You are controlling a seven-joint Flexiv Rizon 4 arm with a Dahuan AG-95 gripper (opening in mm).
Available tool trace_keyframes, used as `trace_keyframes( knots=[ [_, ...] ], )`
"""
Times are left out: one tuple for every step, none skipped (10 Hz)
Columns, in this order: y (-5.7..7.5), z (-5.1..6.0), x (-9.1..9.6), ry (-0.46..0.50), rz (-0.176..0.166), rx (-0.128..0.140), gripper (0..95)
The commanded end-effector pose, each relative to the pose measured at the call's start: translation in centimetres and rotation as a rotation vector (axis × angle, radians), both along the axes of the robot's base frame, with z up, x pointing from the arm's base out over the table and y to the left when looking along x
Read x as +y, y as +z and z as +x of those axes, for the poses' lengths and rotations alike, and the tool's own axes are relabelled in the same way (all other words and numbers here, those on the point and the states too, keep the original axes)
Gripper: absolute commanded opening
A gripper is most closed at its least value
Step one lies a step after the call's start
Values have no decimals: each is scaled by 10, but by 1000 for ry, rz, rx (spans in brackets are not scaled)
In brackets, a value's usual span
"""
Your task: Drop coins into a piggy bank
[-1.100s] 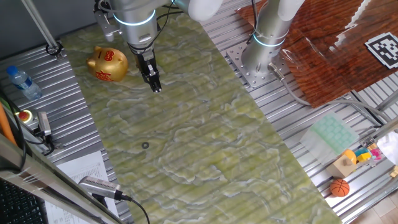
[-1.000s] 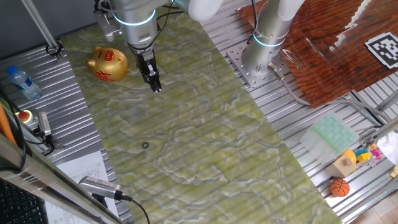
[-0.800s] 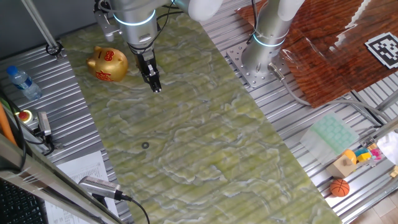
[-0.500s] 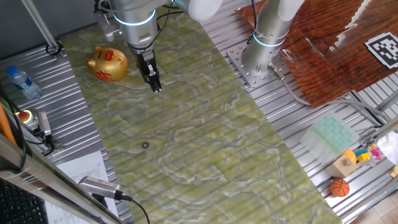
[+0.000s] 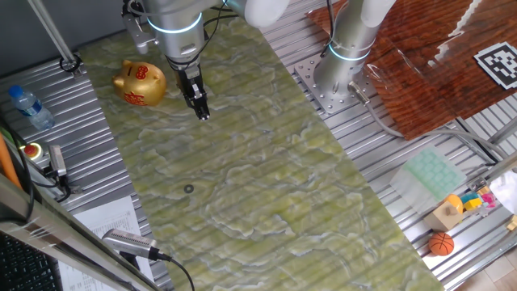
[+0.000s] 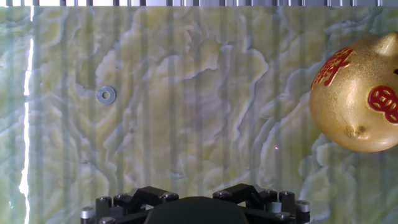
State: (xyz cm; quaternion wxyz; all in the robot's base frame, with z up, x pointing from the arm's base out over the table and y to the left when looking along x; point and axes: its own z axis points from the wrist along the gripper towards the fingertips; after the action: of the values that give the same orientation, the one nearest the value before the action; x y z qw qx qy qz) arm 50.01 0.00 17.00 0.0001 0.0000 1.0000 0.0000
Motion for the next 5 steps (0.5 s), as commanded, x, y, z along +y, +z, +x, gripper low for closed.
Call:
trace_keyframes(
  knots=[
    [0,0,0,82,-11,30,0],
    [0,0,0,83,-14,30,0],
    [0,0,0,83,-14,30,0],
    [0,0,0,83,-15,30,0],
    [0,0,0,83,-15,30,0]
  ],
)
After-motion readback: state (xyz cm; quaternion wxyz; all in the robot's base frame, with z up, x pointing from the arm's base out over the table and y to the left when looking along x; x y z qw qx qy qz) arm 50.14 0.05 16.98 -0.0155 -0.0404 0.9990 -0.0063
